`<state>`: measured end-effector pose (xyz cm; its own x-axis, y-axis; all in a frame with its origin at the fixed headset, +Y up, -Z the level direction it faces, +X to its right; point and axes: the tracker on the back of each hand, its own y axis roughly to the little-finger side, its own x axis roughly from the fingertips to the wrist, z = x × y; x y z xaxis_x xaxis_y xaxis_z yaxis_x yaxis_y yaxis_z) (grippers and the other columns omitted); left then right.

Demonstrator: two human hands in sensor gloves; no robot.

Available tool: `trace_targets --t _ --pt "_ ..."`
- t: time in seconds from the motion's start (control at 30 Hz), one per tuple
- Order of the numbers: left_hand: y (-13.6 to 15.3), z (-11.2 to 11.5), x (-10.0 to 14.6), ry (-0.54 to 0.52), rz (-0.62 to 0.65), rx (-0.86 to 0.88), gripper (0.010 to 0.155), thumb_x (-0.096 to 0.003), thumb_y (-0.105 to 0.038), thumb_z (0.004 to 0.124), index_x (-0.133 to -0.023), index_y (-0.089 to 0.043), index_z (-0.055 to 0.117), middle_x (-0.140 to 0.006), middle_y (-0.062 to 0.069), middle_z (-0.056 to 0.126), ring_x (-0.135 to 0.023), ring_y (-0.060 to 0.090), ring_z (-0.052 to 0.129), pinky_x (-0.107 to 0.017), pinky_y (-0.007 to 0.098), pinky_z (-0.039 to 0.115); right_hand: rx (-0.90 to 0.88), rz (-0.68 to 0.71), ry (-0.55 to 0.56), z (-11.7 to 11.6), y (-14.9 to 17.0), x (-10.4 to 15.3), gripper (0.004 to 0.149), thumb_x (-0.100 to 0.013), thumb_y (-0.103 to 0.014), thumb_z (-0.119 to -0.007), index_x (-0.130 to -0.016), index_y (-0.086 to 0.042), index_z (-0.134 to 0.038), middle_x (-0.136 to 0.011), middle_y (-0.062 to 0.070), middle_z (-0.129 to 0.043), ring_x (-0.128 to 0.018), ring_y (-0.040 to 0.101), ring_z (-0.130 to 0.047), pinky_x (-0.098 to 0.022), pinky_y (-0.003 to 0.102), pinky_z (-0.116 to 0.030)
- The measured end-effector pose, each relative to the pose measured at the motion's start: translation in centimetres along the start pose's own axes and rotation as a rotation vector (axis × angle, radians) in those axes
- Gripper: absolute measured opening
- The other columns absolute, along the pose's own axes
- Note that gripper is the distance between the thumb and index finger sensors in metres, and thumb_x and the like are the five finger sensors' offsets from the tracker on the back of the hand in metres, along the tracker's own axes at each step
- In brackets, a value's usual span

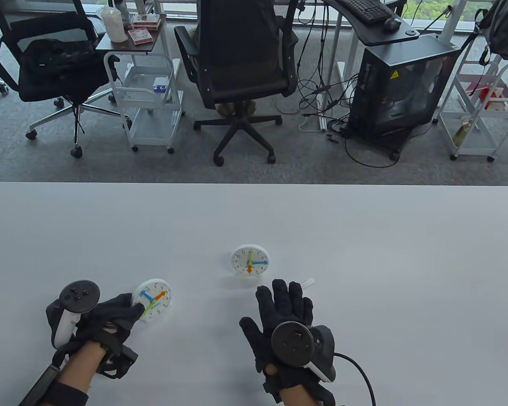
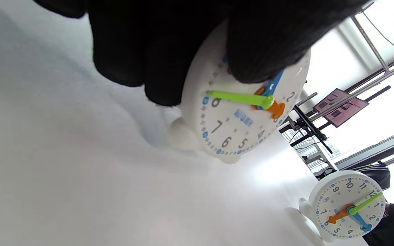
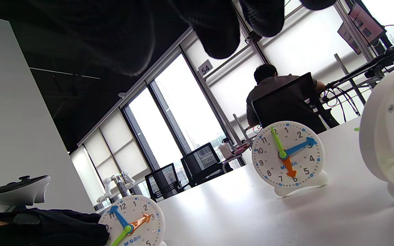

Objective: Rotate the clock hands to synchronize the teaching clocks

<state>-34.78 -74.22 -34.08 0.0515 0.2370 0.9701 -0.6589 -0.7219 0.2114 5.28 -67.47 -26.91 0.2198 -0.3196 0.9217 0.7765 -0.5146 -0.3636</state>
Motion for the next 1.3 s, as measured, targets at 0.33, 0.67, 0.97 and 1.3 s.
trace_targets --t 0.33,0.67,0.97,1.3 --pt "-2.3 -0.1 1.5 -0.054 0.182 0.121 0.053 -0.0498 -0.043 0.078 -0.094 -0.014 0.074 -0.082 0.013 0.098 -0.071 0.045 0.093 -0.060 0.070 0.059 -0.019 0.008 0.005 -0.1 -0.2 0.0 0.076 -0.053 -0.050 -0.072 -0.105 0.004 -0.060 -0.107 0.035 -0.043 -0.093 0.068 -0.035 -0.057 0.077 -0.032" --pt "-5.1 1.1 3.9 0.002 0.356 0.215 0.053 -0.0509 -0.043 0.074 -0.095 -0.013 0.071 -0.080 0.012 0.097 -0.070 0.045 0.093 -0.059 0.070 0.059 -0.080 0.026 0.002 -0.5 -0.8 0.1 0.077 -0.053 -0.050 -0.072 -0.105 0.004 -0.058 -0.107 0.035 -0.043 -0.093 0.068 -0.036 -0.057 0.076 -0.032" --pt "-6.8 2.7 5.3 0.062 0.472 0.209 0.053 -0.0512 -0.044 0.073 -0.094 -0.013 0.072 -0.079 0.012 0.096 -0.071 0.045 0.092 -0.059 0.071 0.059 -0.154 0.014 -0.012 -1.1 -1.0 0.2 0.080 -0.053 -0.051 -0.072 -0.106 0.006 -0.051 -0.107 0.035 -0.043 -0.093 0.068 -0.036 -0.057 0.076 -0.032" --pt "-7.8 3.9 6.5 0.085 0.551 0.206 0.053 -0.0511 -0.044 0.073 -0.094 -0.013 0.072 -0.079 0.011 0.097 -0.071 0.045 0.092 -0.059 0.071 0.059 -0.331 -0.032 -0.069 -2.0 -0.8 0.1 0.083 -0.053 -0.052 -0.071 -0.107 0.007 -0.047 -0.106 0.035 -0.046 -0.092 0.067 -0.041 -0.057 0.076 -0.035"
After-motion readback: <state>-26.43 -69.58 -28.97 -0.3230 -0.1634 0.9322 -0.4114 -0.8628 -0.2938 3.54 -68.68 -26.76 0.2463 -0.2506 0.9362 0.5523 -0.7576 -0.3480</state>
